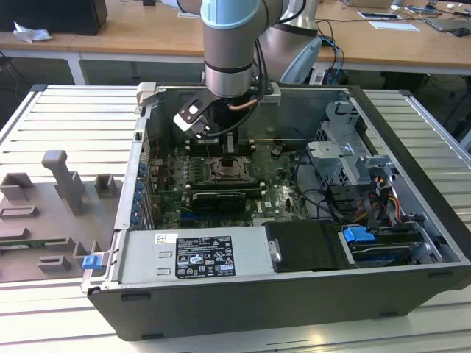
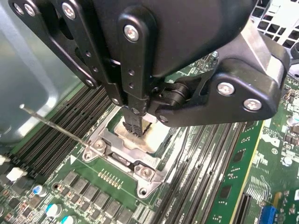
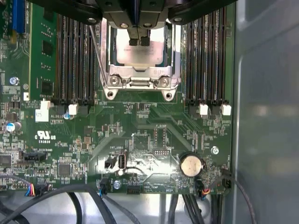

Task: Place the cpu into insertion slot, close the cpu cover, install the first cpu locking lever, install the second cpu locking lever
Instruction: 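Close the cpu cover, then install the first cpu locking lever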

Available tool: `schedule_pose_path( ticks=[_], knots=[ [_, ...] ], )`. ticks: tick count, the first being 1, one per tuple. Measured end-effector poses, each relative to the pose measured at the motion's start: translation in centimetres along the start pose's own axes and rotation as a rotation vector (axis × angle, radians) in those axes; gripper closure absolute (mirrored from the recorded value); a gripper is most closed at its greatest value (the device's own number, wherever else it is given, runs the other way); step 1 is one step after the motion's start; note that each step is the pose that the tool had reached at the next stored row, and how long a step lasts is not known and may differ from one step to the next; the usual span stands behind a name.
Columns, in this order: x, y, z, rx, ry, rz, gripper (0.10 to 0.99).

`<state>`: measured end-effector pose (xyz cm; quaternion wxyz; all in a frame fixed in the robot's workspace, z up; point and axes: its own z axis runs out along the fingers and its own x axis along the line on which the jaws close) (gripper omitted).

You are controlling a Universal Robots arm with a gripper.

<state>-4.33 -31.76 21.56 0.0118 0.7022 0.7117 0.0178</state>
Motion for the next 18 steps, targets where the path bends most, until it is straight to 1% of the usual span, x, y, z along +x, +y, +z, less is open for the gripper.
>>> schedule_pose_path(
  ticks=[2, 7, 9, 13, 17, 18],
  knots=[
    [0.0, 0.22, 0.01, 0.0, -0.0001, 0.0, 0.98],
    [0.0, 0.3, 0.01, 0.0, 0.0001, 0.0, 0.98],
    [0.0, 0.31, -0.29, 0.0, -0.0001, 0.0, 0.98],
    [0.0, 0.32, -0.63, 0.0, 0.0, 0.0, 0.98],
    [0.01, 0.36, -1.4, 0.0, 0.0, 0.0, 0.98],
    [0.02, 0.39, -2.09, 0.0, -0.0001, 0.0, 0.98]
  ],
)
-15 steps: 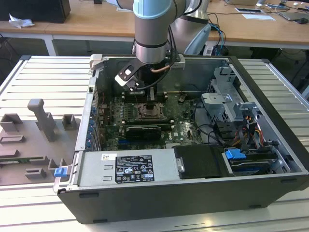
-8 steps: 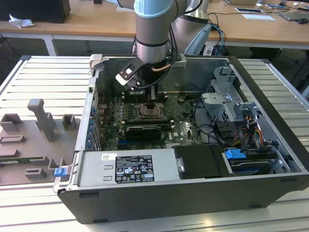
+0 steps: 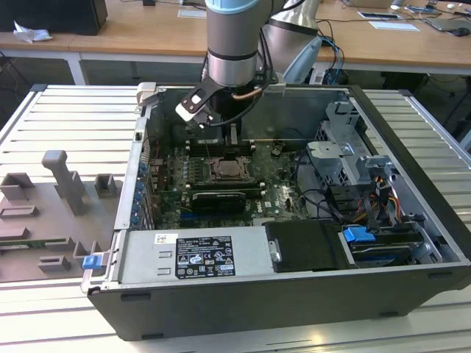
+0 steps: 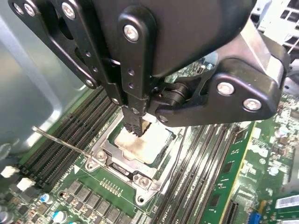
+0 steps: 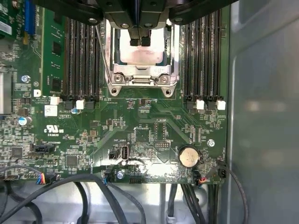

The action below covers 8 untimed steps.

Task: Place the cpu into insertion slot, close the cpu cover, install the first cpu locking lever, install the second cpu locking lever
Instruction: 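Install the first cpu locking lever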

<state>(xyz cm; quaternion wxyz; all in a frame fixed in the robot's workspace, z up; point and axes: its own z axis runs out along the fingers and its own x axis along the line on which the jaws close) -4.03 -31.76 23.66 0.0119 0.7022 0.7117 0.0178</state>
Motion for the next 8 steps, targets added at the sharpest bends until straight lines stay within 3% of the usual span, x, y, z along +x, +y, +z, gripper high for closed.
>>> schedule_pose_path(
  ticks=[2, 4, 6, 8],
  knots=[
    [0.02, 0.1, -2.21, 0.0, 0.0001, 0.0, 0.98],
    [0.03, 0.15, -3.45, 0.0, -0.0002, 0.0, 0.98],
    [0.03, 0.16, -3.67, 0.0, 0.0001, -0.005, 0.98],
    [0.03, 0.16, -3.68, 0.0, 0.002, -0.056, 0.98]
  ],
)
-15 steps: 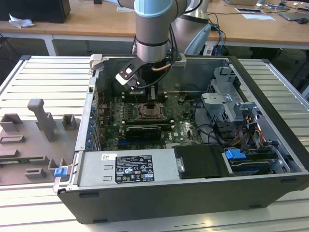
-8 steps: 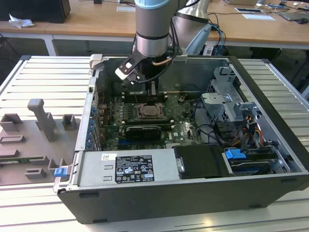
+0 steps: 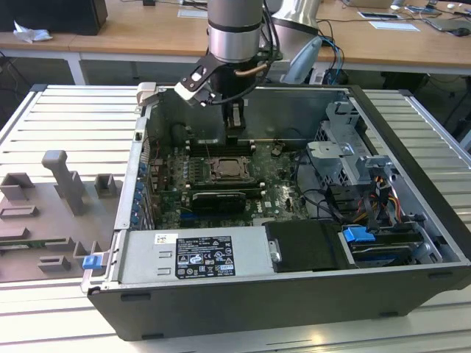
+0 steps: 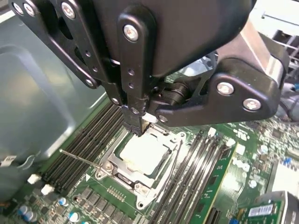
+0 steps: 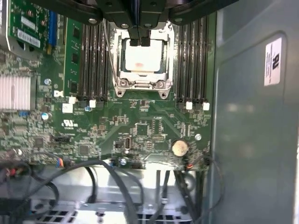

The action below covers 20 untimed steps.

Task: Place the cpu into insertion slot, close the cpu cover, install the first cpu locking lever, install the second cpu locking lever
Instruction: 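Install the first cpu locking lever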

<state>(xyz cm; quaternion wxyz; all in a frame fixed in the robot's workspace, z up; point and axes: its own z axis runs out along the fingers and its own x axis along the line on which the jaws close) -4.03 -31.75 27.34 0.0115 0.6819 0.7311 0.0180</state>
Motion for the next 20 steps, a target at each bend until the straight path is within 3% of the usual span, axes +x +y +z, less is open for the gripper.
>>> schedule_pose_path(
  ticks=[6, 9, 15, 20],
  knots=[
    [0.0, 0.0, 0.05, 0.004, -0.0018, -0.125, 0.98],
    [0.0, -0.01, 0.06, 0.014, -0.0032, -0.196, 0.98],
    [0.0, -0.01, 0.18, 0.025, 0.0019, -0.284, 0.98],
    [0.0, -0.02, 0.19, 0.027, 0.0074, -0.458, 0.98]
  ],
)
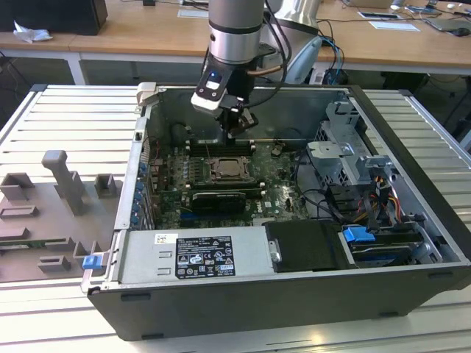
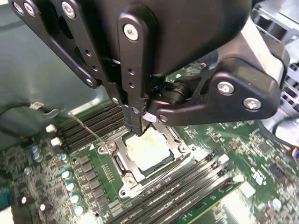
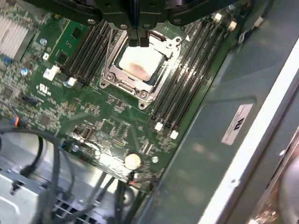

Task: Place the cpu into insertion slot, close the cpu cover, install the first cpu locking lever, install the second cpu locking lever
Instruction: 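Install the first cpu locking lever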

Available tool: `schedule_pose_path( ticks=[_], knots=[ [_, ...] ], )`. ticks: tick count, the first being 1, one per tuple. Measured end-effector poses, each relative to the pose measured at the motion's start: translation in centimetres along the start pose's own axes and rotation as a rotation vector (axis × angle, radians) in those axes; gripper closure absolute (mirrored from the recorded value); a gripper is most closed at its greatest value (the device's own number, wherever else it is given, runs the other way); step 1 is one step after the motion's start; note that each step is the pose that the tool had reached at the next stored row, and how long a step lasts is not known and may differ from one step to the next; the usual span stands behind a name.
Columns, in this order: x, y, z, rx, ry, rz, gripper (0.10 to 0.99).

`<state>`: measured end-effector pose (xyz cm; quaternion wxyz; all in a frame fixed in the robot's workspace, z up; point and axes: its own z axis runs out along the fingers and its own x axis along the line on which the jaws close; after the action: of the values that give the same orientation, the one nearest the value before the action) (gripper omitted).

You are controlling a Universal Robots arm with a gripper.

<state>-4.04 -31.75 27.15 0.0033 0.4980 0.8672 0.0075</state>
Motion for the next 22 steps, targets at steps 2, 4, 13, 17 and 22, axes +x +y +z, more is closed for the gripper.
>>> schedule_pose_path(
  ticks=[2, 4, 13, 17, 22],
  knots=[
    [0.0, 0.0, 0.0, 0.0, 0.0011, -0.068, 0.98],
    [0.0, 0.0, 0.0, 0.0, 0.0027, -0.165, 0.98],
    [0.0, 0.0, 0.0, 0.001, 0.006, -0.368, 0.98],
    [0.0, 0.0, 0.0, 0.001, 0.0075, -0.456, 0.98],
    [0.0, 0.0, 0.01, 0.001, 0.0097, -0.6, 0.98]
  ],
)
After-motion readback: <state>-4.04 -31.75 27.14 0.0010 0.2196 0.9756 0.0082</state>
